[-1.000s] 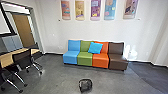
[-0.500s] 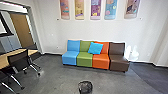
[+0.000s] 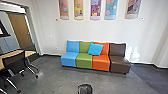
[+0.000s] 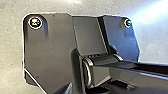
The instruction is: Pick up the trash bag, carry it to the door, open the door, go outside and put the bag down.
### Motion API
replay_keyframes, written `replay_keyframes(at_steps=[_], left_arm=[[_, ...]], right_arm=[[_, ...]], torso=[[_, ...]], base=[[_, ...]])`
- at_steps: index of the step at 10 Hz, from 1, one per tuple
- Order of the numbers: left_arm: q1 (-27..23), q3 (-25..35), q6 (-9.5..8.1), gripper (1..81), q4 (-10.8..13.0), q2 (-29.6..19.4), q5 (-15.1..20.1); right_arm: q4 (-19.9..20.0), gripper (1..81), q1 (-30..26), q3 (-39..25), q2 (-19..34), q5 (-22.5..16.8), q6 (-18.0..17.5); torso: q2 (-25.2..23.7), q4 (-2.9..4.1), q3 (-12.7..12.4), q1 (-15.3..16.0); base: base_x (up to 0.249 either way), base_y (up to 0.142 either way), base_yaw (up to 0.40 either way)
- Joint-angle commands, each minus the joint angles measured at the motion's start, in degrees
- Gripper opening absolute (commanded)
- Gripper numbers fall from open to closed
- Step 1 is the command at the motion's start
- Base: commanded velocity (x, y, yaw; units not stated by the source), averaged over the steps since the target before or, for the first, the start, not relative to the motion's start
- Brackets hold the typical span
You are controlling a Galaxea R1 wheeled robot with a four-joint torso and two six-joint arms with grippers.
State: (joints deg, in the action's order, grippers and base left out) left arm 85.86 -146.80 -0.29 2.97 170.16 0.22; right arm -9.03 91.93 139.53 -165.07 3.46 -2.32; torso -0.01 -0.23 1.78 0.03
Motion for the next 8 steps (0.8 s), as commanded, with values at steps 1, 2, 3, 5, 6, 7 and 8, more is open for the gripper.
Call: replay_keyframes(at_steps=[1, 2, 3, 5, 6, 7, 8], left_arm=[[-2.84, 0.63, -0.06, 81.1, -0.07, 0.19, 3.12], [-2.84, 0.63, -0.06, 81.1, -0.07, 0.28, 3.12], [-2.84, 0.63, -0.06, 81.1, -0.07, 0.28, 3.12], [-2.84, 0.63, -0.06, 81.1, -0.16, 0.19, 3.12], [-2.84, 0.55, -0.14, 81.1, -0.16, 0.27, 3.12], [-2.84, 0.63, -0.15, 81.1, -0.16, 0.28, 3.12], [-2.84, 0.63, -0.15, 81.1, -0.16, 0.36, 3.12]], right_arm=[[-0.37, 81.1, -2.32, -0.59, 0.77, -2.67, 0.12], [-0.29, 81.1, -2.32, -0.51, 0.77, -2.67, 0.21], [-0.29, 81.1, -2.40, -0.50, 0.69, -2.68, 0.12], [-0.37, 81.1, -2.40, -0.41, 0.68, -2.76, 0.12], [-0.46, 81.1, -2.40, -0.41, 0.86, -2.93, 0.21], [-0.55, 81.1, -2.40, -0.41, 0.95, -2.93, 0.21], [-0.55, 81.1, -2.41, -0.41, 1.04, -3.11, 0.20]], torso=[[0.00, 0.00, 0.00, -0.02], [0.01, 0.00, 0.00, 0.00], [0.00, 0.00, -0.02, 0.00], [0.01, 0.00, 0.00, -0.02], [0.00, 0.00, -0.02, -0.02], [0.00, 0.00, -0.02, -0.02], [0.01, 0.00, -0.02, -0.02]], base=[[0.164, -0.066, 0.000], [0.164, -0.066, 0.000], [0.164, -0.066, 0.000], [0.164, -0.066, 0.000], [0.164, -0.066, 0.000], [0.164, -0.065, 0.000], [0.164, 0.000, 0.000]])
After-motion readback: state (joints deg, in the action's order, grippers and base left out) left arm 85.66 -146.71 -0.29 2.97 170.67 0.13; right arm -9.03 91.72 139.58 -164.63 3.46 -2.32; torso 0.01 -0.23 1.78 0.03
